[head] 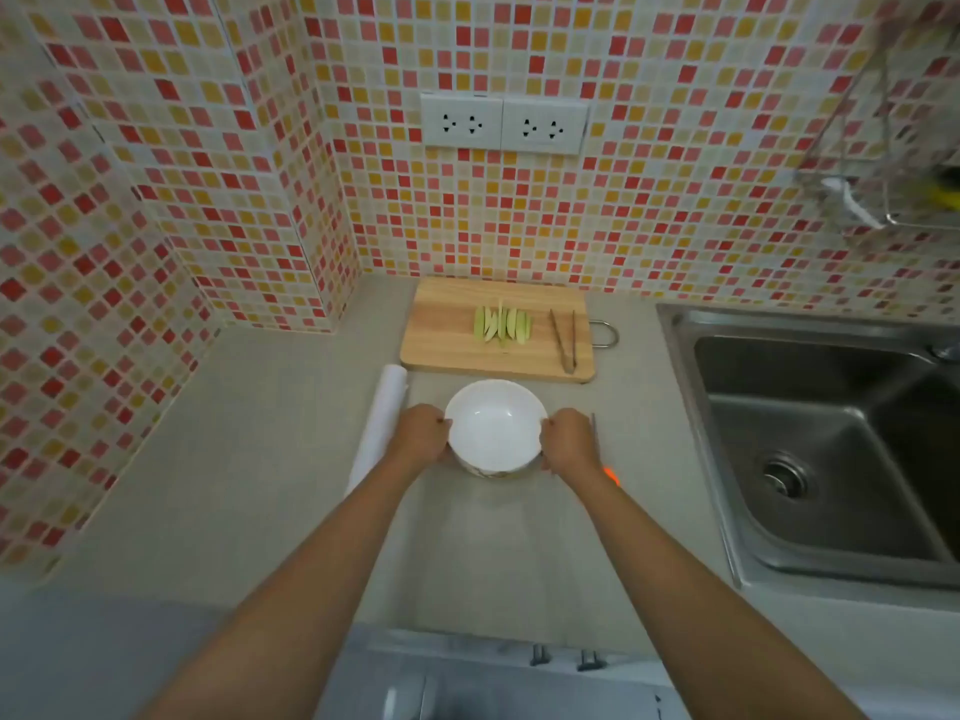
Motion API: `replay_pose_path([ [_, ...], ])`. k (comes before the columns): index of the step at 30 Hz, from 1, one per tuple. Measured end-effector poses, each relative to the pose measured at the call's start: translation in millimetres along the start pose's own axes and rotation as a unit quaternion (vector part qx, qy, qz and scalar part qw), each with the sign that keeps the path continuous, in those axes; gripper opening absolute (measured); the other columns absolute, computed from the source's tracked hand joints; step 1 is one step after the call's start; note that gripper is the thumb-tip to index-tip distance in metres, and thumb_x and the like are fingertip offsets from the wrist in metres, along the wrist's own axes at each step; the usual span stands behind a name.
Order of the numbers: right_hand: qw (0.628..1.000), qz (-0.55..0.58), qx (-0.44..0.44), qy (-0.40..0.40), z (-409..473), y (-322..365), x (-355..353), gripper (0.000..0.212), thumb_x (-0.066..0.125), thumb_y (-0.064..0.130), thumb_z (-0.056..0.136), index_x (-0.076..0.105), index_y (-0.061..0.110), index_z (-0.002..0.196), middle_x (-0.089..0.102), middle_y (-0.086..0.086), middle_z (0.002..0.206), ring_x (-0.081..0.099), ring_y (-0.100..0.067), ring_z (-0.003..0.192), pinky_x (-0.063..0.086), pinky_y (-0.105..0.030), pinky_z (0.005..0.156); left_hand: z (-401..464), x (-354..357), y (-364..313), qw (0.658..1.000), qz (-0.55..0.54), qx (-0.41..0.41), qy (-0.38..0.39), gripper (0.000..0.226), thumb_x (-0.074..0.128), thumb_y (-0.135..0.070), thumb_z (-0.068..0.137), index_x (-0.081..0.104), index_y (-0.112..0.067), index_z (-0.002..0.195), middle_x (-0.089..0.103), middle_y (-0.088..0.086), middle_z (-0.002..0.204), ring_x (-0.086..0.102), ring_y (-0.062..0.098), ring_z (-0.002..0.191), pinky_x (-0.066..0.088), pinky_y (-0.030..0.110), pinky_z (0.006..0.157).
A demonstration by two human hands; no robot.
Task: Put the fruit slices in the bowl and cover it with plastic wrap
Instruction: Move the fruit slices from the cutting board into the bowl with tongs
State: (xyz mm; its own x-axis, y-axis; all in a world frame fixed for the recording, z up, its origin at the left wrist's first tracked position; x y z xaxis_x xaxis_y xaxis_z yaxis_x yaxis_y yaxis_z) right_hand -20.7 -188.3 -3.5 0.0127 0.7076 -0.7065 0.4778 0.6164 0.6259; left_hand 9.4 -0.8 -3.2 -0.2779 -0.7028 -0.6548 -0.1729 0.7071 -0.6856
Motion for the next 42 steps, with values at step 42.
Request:
replay_pose_path([
  [42,0.969,-0.232,0.037,-0.079,163,33,-12,0.033,0.049,0.023,0.095,0.056,0.005,0.122,0.049,-0.014,0.131,0.059,-0.032,0.111,0.048,-0.037,0.085,78,-2,12,0.995,-0.089,0.039,-0.003,0.032,0.046,-0.015,0.095,0.067,0.004,0.079,0.063,0.008,0.062,0.057,0.018,0.059,0.055,0.043,0.074],
])
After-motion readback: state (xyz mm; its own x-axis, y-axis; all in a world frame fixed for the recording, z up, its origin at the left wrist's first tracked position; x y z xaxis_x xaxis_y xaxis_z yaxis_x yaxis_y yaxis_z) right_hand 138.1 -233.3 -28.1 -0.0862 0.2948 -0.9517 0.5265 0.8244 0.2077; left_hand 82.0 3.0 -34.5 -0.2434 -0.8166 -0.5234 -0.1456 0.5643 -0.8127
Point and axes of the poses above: each hand's wrist, its own z-axis towards the middle knuckle, its own x-axis out of the palm, y = z × x, the point moved 1 cm from there along z, towards the middle knuckle
